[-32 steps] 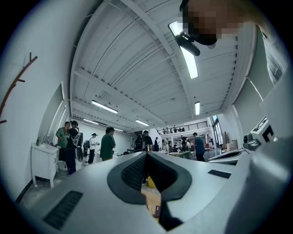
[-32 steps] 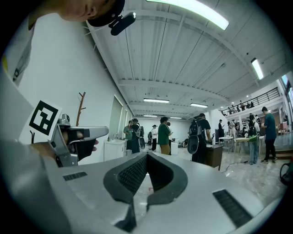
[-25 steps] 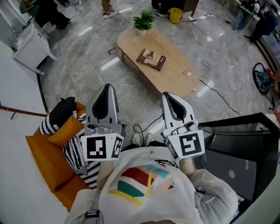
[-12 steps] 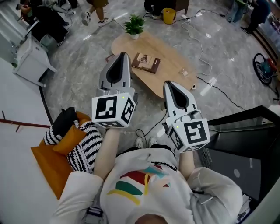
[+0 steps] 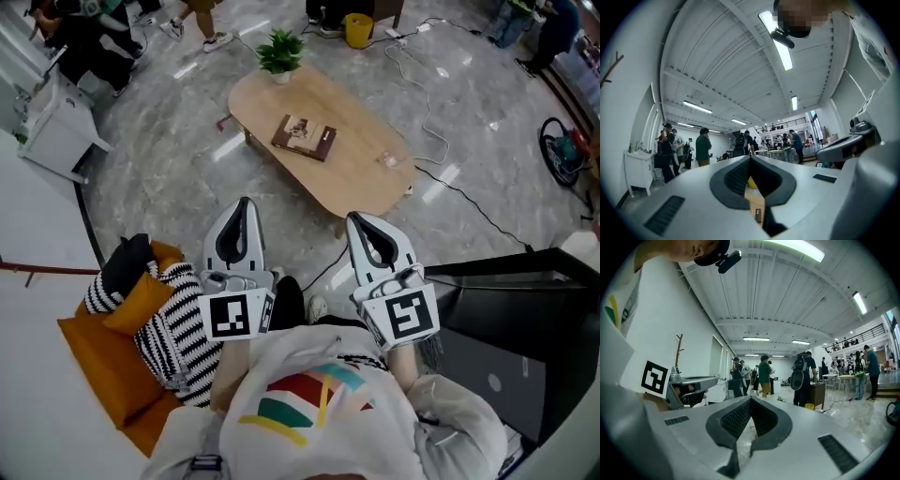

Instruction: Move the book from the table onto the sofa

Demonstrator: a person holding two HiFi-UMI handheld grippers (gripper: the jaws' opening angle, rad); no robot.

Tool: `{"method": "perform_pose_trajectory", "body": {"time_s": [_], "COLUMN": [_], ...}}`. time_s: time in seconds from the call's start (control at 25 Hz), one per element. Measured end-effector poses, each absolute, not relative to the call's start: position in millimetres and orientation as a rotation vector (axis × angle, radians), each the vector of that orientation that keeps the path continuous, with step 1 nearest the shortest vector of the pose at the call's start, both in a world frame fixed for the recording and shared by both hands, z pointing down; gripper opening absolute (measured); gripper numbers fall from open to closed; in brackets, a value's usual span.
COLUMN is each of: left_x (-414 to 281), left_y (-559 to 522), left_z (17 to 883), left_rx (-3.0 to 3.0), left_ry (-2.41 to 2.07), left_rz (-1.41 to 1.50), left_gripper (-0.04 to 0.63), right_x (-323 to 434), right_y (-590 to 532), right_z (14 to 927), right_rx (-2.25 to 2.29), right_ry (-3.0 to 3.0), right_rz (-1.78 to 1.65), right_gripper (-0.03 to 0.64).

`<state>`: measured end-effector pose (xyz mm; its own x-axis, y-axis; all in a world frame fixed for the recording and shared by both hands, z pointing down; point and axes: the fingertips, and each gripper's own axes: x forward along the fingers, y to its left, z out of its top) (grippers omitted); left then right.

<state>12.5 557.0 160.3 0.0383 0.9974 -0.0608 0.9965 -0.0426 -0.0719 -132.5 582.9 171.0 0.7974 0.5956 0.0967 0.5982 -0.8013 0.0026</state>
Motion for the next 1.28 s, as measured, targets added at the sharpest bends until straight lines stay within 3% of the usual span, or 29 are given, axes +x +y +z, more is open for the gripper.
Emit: {"method": "perform_pose_trajectory", "body": {"time_s": [0.4, 1.04, 1.28], "left_x": [116.7, 243.9, 268.4], "left_y": [601.6, 775.1, 807.6], "left_z": [166.1, 207.2, 229.1], "left_rx": [-2.541, -2.437, -2.463], "left_ry": [-2.027, -2.105, -2.049], "left_rz": [0.072, -0.104, -0.185], "left_gripper": [0.006, 0.006, 0.006], "right_x": [-88.1, 53.0, 74.5], "right_y": [649.7, 800.1, 836.3], "right_z": [193.0, 216.1, 246.1], "right_rx": [-2.935, -2.961, -2.879], "right_ry": [-1.007, -0.974, -0.895], "right_rz": [-0.318, -0.580, -0.635], "right_gripper": [0.008, 0.008, 0.008]}}
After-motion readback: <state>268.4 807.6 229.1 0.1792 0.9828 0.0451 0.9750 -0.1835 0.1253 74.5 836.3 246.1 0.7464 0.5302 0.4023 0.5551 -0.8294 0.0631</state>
